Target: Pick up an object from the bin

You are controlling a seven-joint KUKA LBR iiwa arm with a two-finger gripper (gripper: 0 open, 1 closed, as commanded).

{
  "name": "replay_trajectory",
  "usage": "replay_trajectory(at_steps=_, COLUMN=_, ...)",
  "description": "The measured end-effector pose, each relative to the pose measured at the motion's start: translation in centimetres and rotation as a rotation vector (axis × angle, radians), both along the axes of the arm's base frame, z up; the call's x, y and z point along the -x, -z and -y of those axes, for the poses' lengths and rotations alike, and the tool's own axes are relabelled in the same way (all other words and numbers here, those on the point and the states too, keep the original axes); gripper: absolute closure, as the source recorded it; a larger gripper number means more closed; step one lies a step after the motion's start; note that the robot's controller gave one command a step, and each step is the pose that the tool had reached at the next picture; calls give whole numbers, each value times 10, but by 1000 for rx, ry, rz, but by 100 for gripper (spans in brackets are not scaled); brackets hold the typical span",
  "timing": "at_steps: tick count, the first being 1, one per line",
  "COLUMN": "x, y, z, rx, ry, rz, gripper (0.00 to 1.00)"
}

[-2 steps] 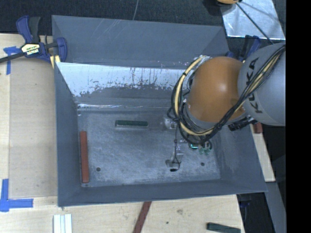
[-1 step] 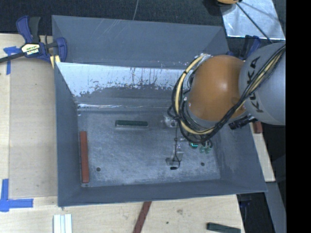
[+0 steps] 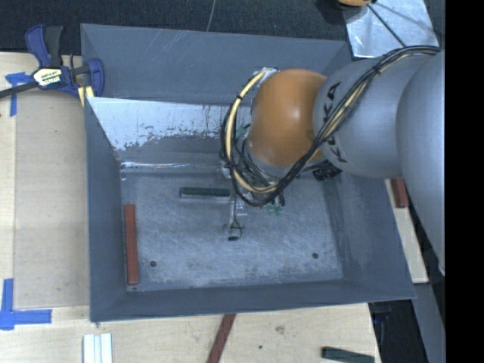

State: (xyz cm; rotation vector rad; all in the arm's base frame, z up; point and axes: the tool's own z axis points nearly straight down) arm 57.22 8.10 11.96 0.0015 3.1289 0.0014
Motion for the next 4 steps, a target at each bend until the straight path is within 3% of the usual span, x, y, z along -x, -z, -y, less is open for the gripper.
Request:
replay_trajectory(at_steps=1, x=-18, y=30, z=21, rx=3, ry=-235, rz=-10, gripper=100)
replay_trajectory(at_steps=2, x=-18, y=30, z=20, rx=2, ry=-234, rz=-10, gripper=0)
replay_trajectory(at_steps=3, x=-18, y=30, z=20, rx=2, ry=-233, rz=-10, gripper=0)
replay_trajectory(at_steps=4, x=-52, y=48, z=-20, rx=0, ry=-108, rz=-7, gripper=100)
